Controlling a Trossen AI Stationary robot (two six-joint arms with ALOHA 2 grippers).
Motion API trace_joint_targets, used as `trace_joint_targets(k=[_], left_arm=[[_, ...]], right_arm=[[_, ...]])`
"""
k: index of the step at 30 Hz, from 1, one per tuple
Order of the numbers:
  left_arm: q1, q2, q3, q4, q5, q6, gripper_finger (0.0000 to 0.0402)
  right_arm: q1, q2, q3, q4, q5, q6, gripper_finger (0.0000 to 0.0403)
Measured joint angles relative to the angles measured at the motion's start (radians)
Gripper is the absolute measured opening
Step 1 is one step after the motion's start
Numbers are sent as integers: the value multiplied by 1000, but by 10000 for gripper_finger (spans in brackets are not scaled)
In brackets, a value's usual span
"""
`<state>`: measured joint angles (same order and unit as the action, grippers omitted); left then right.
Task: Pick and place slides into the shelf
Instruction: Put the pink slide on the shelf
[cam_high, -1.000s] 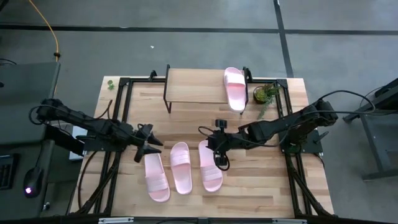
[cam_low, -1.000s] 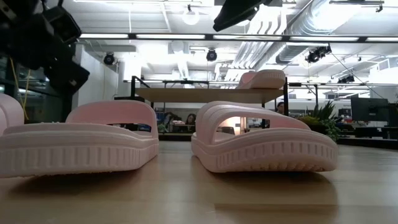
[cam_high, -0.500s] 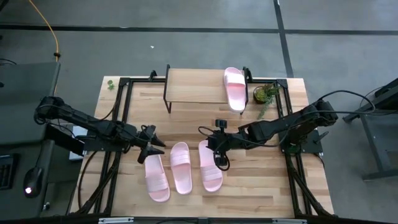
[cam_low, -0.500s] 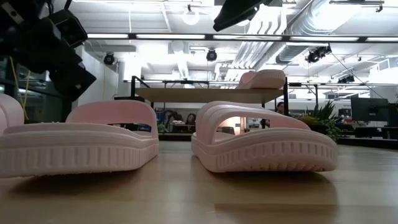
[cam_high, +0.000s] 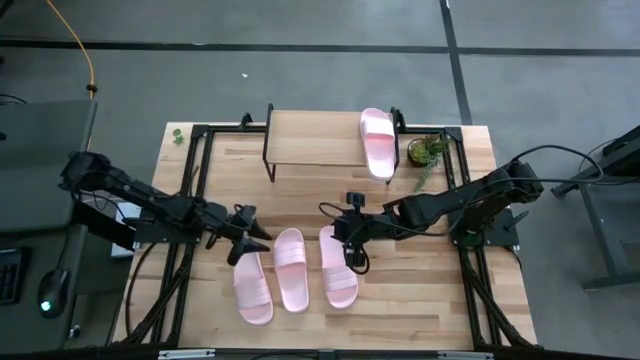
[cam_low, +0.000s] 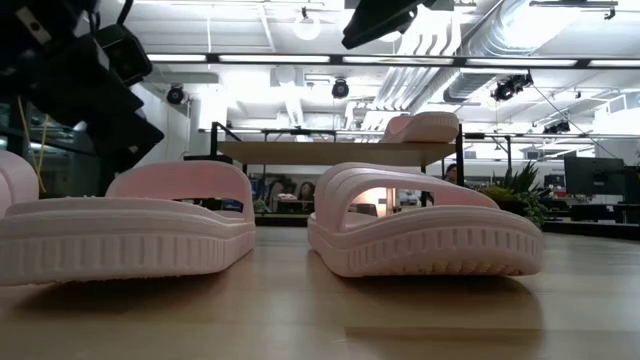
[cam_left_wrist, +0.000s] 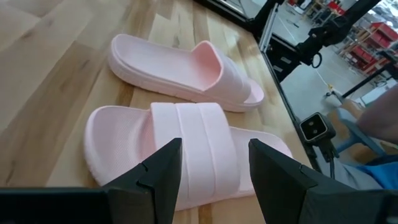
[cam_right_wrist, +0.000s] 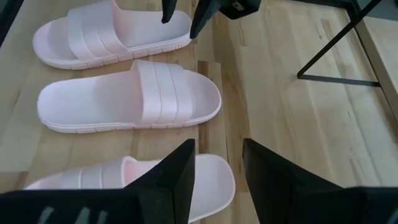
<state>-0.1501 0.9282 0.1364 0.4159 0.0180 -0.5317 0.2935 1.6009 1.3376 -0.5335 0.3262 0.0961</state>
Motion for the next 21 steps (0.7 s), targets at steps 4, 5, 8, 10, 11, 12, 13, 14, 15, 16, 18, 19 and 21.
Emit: trace_joint_targets(k=[4, 5, 8, 10, 11, 12, 13, 14, 15, 16, 18, 19, 21], left_arm=[[0, 52, 1, 57, 9, -6, 170], [0, 64, 1, 62, 10, -8, 170], [0, 96, 1, 63, 9, -16, 170], [0, 111, 1, 62, 9, -16, 170], [1, 116, 1, 64, 8, -16, 170], [8, 120, 1, 66, 8, -17, 170], [18, 123, 1, 69, 11, -22, 170], [31, 126, 1, 74, 15, -26, 170], [45, 131, 1, 83, 15, -31, 170], [59, 138, 1, 96, 15, -36, 170], [83, 158, 1, 119, 15, -44, 170], [92, 168, 1, 126, 16, -46, 170], [108, 194, 2, 133, 31, -49, 170]], right_arm=[[0, 0, 0, 0, -5, 5, 124], [0, 0, 0, 0, -6, 7, 124], [1, 0, 0, 0, -8, 9, 124], [2, 0, 0, 0, -9, 9, 124], [2, 0, 0, 0, -9, 9, 124], [2, 0, 0, 0, -9, 9, 124], [2, 0, 0, 0, -9, 9, 124], [2, 0, 0, 0, -9, 9, 124], [2, 0, 0, 0, -9, 9, 124], [2, 0, 0, 0, -8, 9, 124], [2, 0, 0, 0, -8, 9, 124], [2, 0, 0, 0, -8, 9, 124], [2, 0, 0, 0, -8, 9, 124]])
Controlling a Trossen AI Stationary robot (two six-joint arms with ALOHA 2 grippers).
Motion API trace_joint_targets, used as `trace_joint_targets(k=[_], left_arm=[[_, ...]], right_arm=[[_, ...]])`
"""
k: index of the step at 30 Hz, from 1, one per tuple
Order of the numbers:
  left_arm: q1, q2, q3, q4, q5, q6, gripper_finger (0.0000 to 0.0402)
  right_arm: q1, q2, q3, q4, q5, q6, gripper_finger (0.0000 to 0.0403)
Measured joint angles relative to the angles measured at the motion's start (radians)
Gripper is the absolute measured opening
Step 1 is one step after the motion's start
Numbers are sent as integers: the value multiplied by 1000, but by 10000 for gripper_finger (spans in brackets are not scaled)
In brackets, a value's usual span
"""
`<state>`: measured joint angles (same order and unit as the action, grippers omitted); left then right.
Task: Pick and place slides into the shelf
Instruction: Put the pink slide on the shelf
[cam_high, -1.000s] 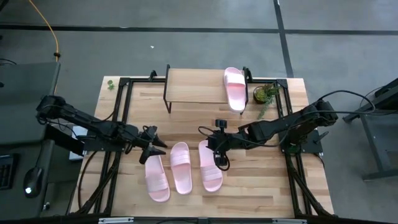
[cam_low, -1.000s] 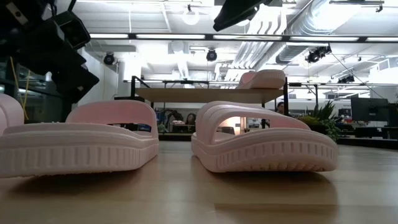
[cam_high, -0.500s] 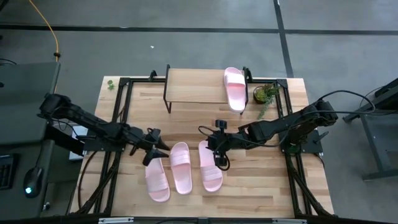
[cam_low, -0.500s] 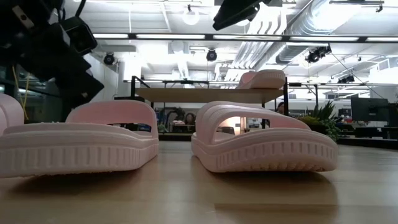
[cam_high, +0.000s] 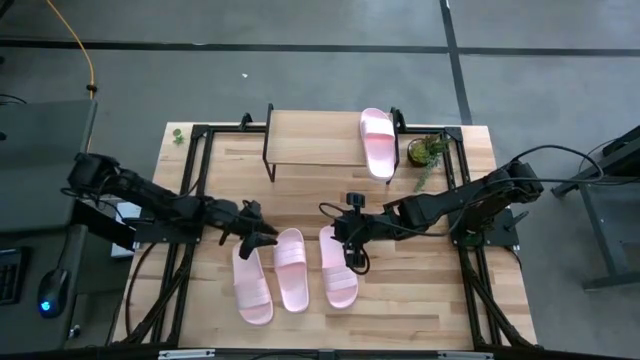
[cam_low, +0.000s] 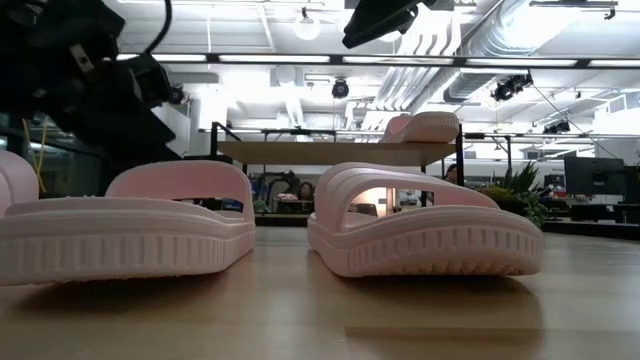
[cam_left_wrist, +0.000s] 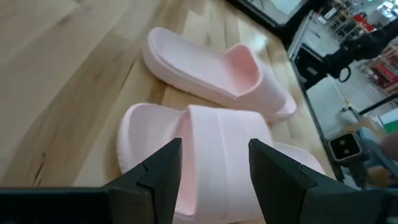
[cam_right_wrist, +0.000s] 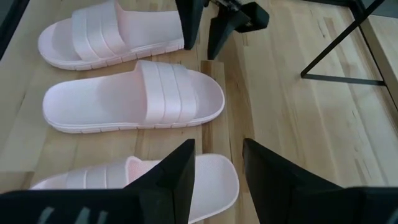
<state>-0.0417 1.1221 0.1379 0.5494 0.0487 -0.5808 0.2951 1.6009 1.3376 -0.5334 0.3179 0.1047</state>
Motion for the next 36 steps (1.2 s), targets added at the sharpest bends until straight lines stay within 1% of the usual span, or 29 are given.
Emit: trace_joint_targets(k=[5, 12, 18, 23, 26, 30, 36], left_arm=[[27, 57, 0, 14, 54, 4, 170], [29, 126, 4, 102, 111, 5, 170], [29, 193, 55, 100, 127, 16, 170], [29, 282, 106, 86, 165, 37, 170], [29, 323, 131, 63, 168, 52, 170], [29, 350, 157, 43, 177, 58, 170], [29, 354, 163, 40, 221, 57, 170]], right_arm=[[0, 0, 0, 0, 0, -8, 124], [0, 0, 0, 0, 0, -15, 124], [0, 0, 0, 0, 0, -15, 124], [0, 0, 0, 0, 0, -15, 124], [0, 0, 0, 0, 0, -15, 124], [0, 0, 0, 0, 0, -15, 124], [0, 0, 0, 0, 0, -15, 124]])
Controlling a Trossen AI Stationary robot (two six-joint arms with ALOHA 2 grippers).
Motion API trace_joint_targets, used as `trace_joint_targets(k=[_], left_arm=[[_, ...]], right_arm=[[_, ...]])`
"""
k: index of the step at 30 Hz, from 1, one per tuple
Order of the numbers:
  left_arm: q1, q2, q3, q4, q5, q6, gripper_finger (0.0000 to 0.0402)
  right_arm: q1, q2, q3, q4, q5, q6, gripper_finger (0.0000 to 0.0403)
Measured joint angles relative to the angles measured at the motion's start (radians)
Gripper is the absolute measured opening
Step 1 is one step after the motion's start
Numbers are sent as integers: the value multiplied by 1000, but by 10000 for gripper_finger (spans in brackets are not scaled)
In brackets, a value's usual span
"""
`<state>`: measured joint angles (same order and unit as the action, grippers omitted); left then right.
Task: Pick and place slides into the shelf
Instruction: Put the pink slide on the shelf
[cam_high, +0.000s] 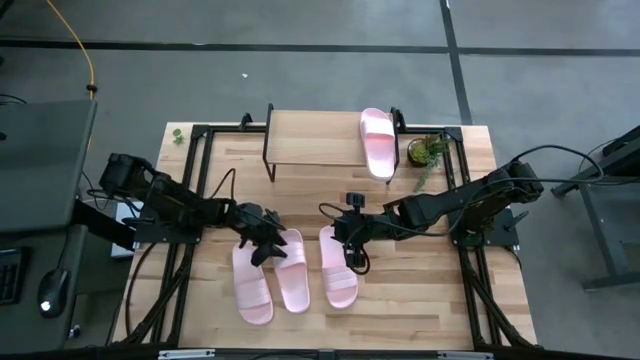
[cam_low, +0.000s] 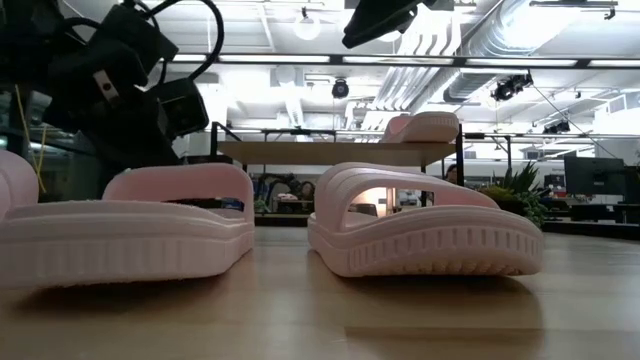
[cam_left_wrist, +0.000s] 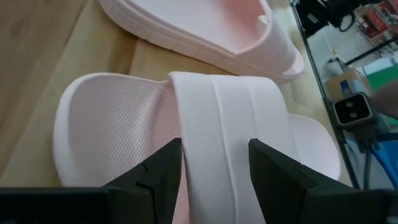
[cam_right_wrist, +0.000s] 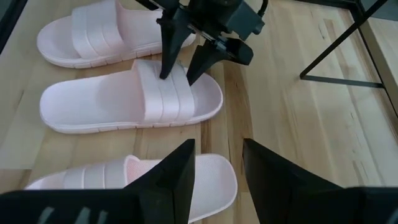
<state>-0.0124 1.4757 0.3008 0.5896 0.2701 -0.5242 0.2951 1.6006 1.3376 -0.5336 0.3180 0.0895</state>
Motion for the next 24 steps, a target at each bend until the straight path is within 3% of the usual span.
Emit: trace_joint_targets(k=[24], left_arm=[[-1, 0, 0, -1, 79, -3, 170]], right_arm=[[0, 0, 0, 0, 0, 0, 124]])
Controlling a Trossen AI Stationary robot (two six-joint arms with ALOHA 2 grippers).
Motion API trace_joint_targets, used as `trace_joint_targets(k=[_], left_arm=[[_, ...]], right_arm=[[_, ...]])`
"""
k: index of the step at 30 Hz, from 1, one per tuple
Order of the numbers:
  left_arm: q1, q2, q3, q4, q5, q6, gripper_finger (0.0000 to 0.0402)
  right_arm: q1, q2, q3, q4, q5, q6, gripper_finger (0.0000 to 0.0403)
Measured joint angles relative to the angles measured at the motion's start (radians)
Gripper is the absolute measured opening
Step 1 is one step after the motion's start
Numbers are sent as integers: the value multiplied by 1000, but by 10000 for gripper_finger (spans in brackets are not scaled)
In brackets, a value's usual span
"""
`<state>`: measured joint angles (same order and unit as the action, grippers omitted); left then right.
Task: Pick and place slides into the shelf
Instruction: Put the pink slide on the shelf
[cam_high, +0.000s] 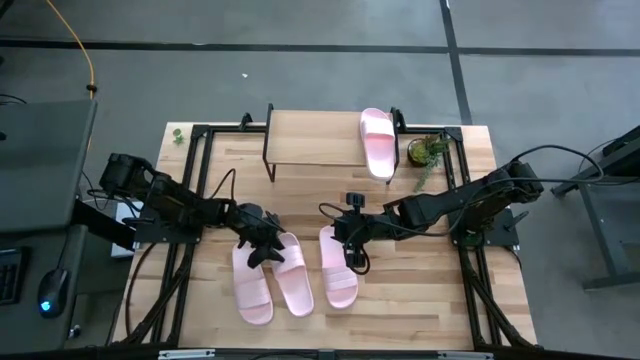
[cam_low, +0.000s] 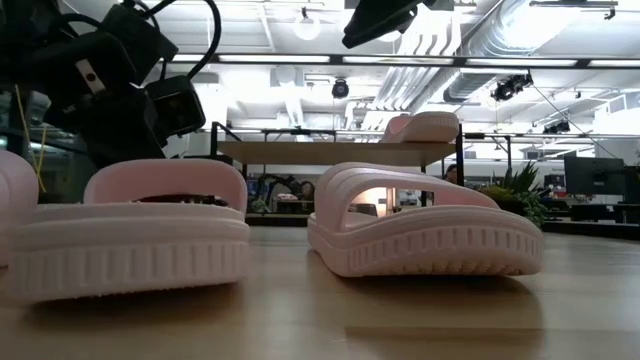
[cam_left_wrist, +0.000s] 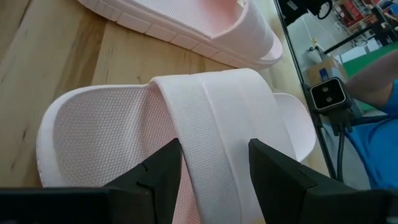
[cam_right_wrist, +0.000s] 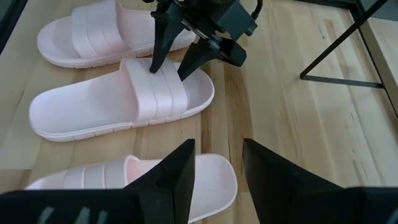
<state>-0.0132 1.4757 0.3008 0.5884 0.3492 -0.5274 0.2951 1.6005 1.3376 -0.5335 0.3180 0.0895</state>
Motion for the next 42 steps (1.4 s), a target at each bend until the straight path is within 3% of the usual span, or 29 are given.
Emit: trace_joint_targets(k=[4, 17, 36, 42], left_arm=[[0, 0, 0, 0, 0, 0, 150], [0, 0, 0, 2, 38, 40, 9], [0, 0, 47, 58, 90, 65, 4], [1, 0, 101, -4, 103, 100, 2]], right_arm=[[0, 0, 0, 0, 0, 0, 124], [0, 0, 0, 0, 0, -1, 124], [0, 0, 0, 0, 52, -39, 124], [3, 0, 0, 0, 65, -50, 124]])
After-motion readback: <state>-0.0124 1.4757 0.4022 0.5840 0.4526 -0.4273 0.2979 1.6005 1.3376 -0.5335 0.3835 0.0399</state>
